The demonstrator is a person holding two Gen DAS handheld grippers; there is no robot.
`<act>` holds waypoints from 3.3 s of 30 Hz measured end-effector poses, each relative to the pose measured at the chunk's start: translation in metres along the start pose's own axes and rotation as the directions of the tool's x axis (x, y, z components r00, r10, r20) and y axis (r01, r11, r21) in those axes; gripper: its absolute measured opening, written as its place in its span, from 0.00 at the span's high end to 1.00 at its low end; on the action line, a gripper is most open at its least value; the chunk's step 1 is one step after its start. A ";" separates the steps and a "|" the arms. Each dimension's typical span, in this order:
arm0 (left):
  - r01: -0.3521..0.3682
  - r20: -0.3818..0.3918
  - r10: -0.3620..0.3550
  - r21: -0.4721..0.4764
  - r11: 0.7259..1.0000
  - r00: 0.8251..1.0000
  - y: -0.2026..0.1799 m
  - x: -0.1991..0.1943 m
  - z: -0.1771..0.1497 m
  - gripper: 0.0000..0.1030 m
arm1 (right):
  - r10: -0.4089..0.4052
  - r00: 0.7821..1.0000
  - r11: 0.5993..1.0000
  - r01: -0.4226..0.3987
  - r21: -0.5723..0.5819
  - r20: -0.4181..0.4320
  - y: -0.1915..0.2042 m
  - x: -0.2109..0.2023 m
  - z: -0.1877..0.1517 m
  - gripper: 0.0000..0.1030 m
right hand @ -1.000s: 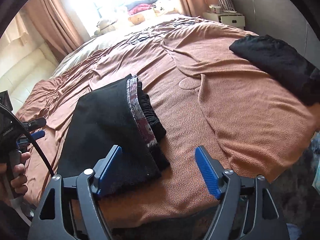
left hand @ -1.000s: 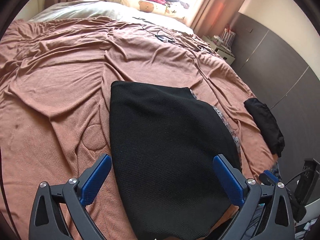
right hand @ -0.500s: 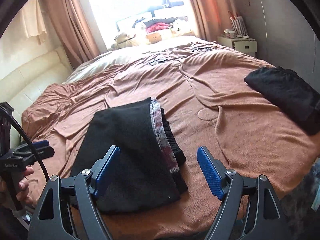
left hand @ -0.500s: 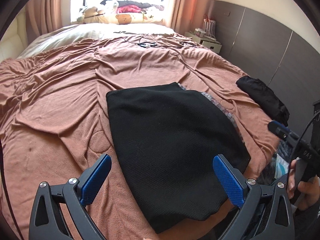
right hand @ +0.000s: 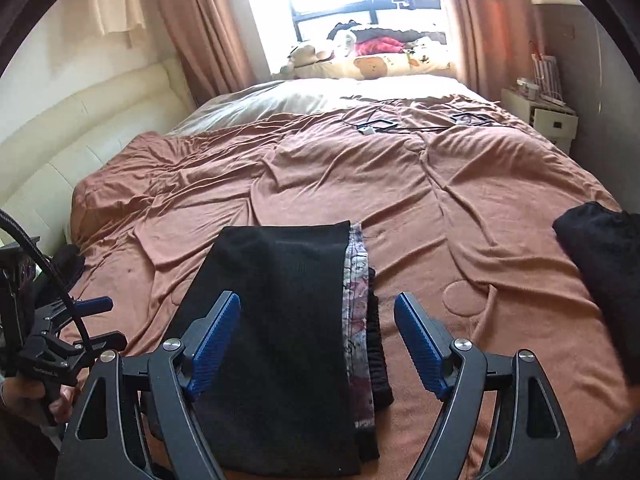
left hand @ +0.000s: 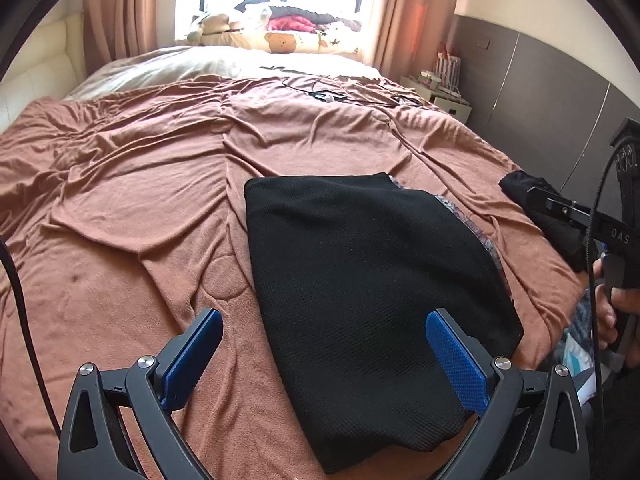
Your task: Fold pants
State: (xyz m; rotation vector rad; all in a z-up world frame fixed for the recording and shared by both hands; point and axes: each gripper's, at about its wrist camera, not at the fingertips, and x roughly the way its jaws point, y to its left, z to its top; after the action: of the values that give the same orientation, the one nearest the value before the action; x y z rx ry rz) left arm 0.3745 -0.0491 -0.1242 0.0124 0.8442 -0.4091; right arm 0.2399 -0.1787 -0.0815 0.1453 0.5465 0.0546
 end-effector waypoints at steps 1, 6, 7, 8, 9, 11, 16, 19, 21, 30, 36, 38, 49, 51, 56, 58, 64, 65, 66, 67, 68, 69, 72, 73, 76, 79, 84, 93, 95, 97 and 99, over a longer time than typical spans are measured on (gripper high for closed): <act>0.005 0.000 -0.005 -0.008 1.000 1.000 0.002 0.001 0.000 0.01 | -0.007 1.000 1.000 0.007 -0.013 -0.008 -0.001 0.006 0.005 0.24; 0.028 -0.006 -0.028 -0.072 0.997 1.000 0.015 0.014 0.001 0.01 | 0.004 0.999 0.999 -0.006 -0.052 -0.051 -0.003 0.035 0.030 0.24; 0.039 -0.006 -0.040 -0.092 0.995 0.999 0.019 0.016 0.002 0.01 | 0.026 0.998 0.999 -0.029 -0.043 -0.066 -0.005 0.042 0.035 0.24; 0.040 -0.006 -0.041 -0.106 0.994 0.999 0.022 0.019 0.003 0.01 | 0.041 0.996 0.999 -0.044 -0.032 -0.083 -0.008 0.050 0.041 0.24; 0.034 -0.005 -0.034 -0.116 0.993 0.999 0.024 0.020 0.004 0.01 | 0.046 0.994 0.999 -0.048 -0.021 -0.102 -0.011 0.057 0.044 0.24; 0.055 0.005 -0.055 -0.137 0.989 0.998 0.031 0.022 0.006 0.01 | 0.055 0.990 0.998 -0.055 0.000 -0.131 -0.016 0.073 0.052 0.24; 0.068 0.028 -0.064 -0.186 0.980 0.998 0.043 0.029 0.011 0.01 | 0.156 0.965 0.985 -0.134 0.112 -0.210 -0.038 0.111 0.067 0.56; 0.059 0.017 -0.057 -0.204 0.977 0.998 0.048 0.036 0.012 0.02 | 0.183 0.952 0.977 -0.147 0.156 -0.247 -0.047 0.130 0.071 0.58; 0.075 0.014 -0.074 -0.220 0.973 0.997 0.052 0.041 0.013 0.02 | 0.215 0.939 0.968 -0.169 0.186 -0.268 -0.051 0.141 0.072 0.58; 0.104 -0.017 -0.113 -0.258 0.960 0.993 0.055 0.058 0.013 0.09 | 0.258 0.920 0.946 -0.179 0.271 -0.294 -0.067 0.159 0.070 0.58; 0.121 -0.041 -0.136 -0.262 0.958 0.990 0.050 0.065 0.010 0.18 | 0.343 0.901 0.907 -0.244 0.343 -0.264 -0.077 0.162 0.063 0.63; 0.121 -0.053 -0.139 -0.255 0.959 0.989 0.047 0.066 0.009 0.21 | 0.333 0.901 0.909 -0.230 0.347 -0.278 -0.080 0.168 0.058 0.65; 0.102 -0.112 -0.137 -0.275 0.956 0.984 0.043 0.077 -0.001 0.28 | 0.234 0.929 0.952 -0.158 0.264 -0.288 -0.069 0.164 0.061 1.00; 0.108 -0.111 -0.144 -0.279 0.954 0.983 0.042 0.076 -0.002 0.28 | 0.214 0.940 0.960 -0.153 0.233 -0.267 -0.067 0.154 0.064 1.00; 0.130 -0.106 -0.166 -0.281 0.951 0.980 0.039 0.076 -0.002 0.30 | 0.186 0.953 0.967 -0.134 0.217 -0.238 -0.067 0.140 0.063 1.00; 0.127 -0.113 -0.164 -0.282 0.951 0.980 0.040 0.077 -0.003 0.35 | 0.178 0.956 0.967 -0.125 0.224 -0.235 -0.069 0.138 0.061 1.00; 0.135 -0.138 -0.179 -0.279 0.951 0.974 0.039 0.084 -0.007 0.60 | 0.136 0.964 0.969 -0.082 0.232 -0.230 -0.076 0.138 0.059 1.00; 0.138 -0.144 -0.184 -0.281 0.950 0.972 0.039 0.085 -0.008 0.61 | 0.125 0.963 0.971 -0.070 0.228 -0.239 -0.076 0.141 0.058 1.00; 0.138 -0.147 -0.185 -0.283 0.949 0.972 0.040 0.087 -0.009 0.63 | 0.117 0.962 0.972 -0.059 0.227 -0.247 -0.076 0.143 0.057 1.00; 0.138 -0.148 -0.185 -0.286 0.948 0.971 0.040 0.088 -0.009 0.64 | 0.113 0.960 0.972 -0.053 0.229 -0.256 -0.075 0.146 0.056 1.00; 0.141 -0.147 -0.190 -0.290 0.947 0.971 0.041 0.088 -0.009 0.64 | 0.111 0.959 0.972 -0.050 0.231 -0.260 -0.075 0.147 0.056 1.00; 0.146 -0.148 -0.195 -0.291 0.946 0.970 0.041 0.088 -0.009 0.64 | 0.110 0.959 0.972 -0.049 0.230 -0.261 -0.074 0.148 0.056 1.00; 0.151 -0.151 -0.200 -0.288 0.946 0.968 0.040 0.089 -0.009 0.65 | 0.117 0.957 0.973 -0.057 0.222 -0.266 -0.071 0.146 0.058 1.00; 0.153 -0.152 -0.203 -0.289 0.945 0.967 0.041 0.089 -0.009 0.65 | 0.120 0.956 0.972 -0.059 0.226 -0.267 -0.071 0.144 0.058 1.00; 0.156 -0.153 -0.206 -0.289 0.945 0.967 0.041 0.088 -0.011 0.66 | 0.142 0.958 0.969 -0.083 0.234 -0.250 -0.074 0.133 0.059 0.98; 0.159 -0.152 -0.209 -0.291 0.944 0.966 0.040 0.088 -0.011 0.66 | 0.152 0.956 0.969 -0.093 0.229 -0.252 -0.074 0.124 0.055 0.64; 0.166 -0.153 -0.218 -0.294 0.941 0.964 0.037 0.084 -0.015 0.65 | 0.173 0.952 0.971 -0.122 0.207 -0.251 -0.071 0.116 0.047 0.34; 0.160 -0.169 -0.215 -0.291 0.943 0.962 0.029 0.077 -0.023 0.65 | 0.229 0.915 0.961 -0.160 0.224 -0.332 -0.074 0.115 0.024 0.34; 0.159 -0.176 -0.217 -0.297 0.942 0.960 0.029 0.076 -0.026 0.65 | 0.237 0.912 0.961 -0.169 0.220 -0.335 -0.074 0.111 0.021 0.34; 0.157 -0.180 -0.217 -0.297 0.942 0.959 0.027 0.074 -0.029 0.65 | 0.252 0.902 0.959 -0.185 0.214 -0.351 -0.073 0.109 0.016 0.34; 0.156 -0.187 -0.217 -0.295 0.943 0.958 0.026 0.073 -0.031 0.65 | 0.242 0.892 0.965 -0.180 0.192 -0.382 -0.071 0.111 0.009 0.34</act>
State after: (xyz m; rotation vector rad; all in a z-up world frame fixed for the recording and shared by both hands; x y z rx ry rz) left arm 0.4042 -0.0454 -0.2024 -0.2911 1.1190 -0.4709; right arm 0.3402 -0.2395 -0.1416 0.3480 0.9484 0.2614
